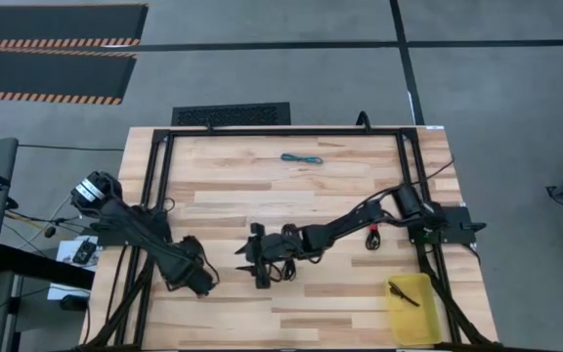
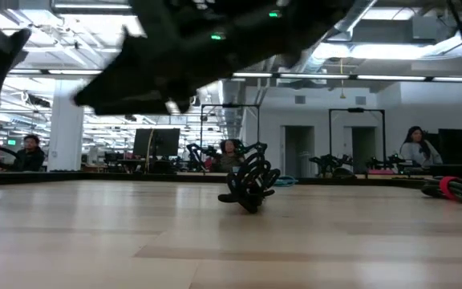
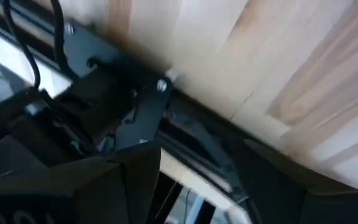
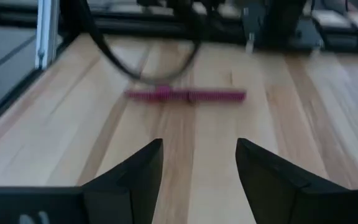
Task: Pick and place USB-C Cables
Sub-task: Put the pink charger cable into the yellow bin
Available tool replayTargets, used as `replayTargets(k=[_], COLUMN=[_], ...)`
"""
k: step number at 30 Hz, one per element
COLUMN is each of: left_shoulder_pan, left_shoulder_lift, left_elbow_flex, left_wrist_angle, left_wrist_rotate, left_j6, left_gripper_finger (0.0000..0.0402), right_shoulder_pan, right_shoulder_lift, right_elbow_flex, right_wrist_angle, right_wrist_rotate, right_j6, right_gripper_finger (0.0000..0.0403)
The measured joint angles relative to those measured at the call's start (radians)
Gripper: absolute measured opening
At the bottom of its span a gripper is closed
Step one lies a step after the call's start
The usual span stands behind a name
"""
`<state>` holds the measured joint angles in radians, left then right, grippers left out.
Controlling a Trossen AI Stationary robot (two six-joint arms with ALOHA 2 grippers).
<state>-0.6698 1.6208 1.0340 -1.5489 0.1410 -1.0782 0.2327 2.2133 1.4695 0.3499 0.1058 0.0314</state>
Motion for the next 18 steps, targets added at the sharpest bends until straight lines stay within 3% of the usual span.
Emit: replayTargets(k=[3, 9, 15, 18], left_shoulder_pan=[0.000, -0.027, -0.089, -0.131], left_shoulder_lift=[-0.001, 0.000, 0.000, -0.001], left_elbow_flex=[-0.031, -0.076, -0.046, -0.019], left_wrist_angle=[-0.016, 0.024, 0.009, -0.026], left_wrist_rotate=[-0.014, -0.195, -0.206, -0.206], left_j6=[0.051, 0.123, 0.086, 0.062], left_gripper_finger=[0.0209, 0.0209, 0.0208, 0.0203], right_shoulder_pan=[-0.010, -0.035, -0.062, -0.082], right_shoulder_lift=[0.058, 0.191, 0.326, 0.395], right_elbow_flex=[0.083, 0.268, 0.432, 0.525], right_wrist_angle=[-0.007, -0.001, -0.002, -0.003], right_wrist_rotate=[-0.001, -0.003, -0.005, -0.056], right_j6=[-0.062, -0.092, -0.092, -0.093], right_gripper_finger=[0.0228, 0.0228, 0.0228, 0.0228])
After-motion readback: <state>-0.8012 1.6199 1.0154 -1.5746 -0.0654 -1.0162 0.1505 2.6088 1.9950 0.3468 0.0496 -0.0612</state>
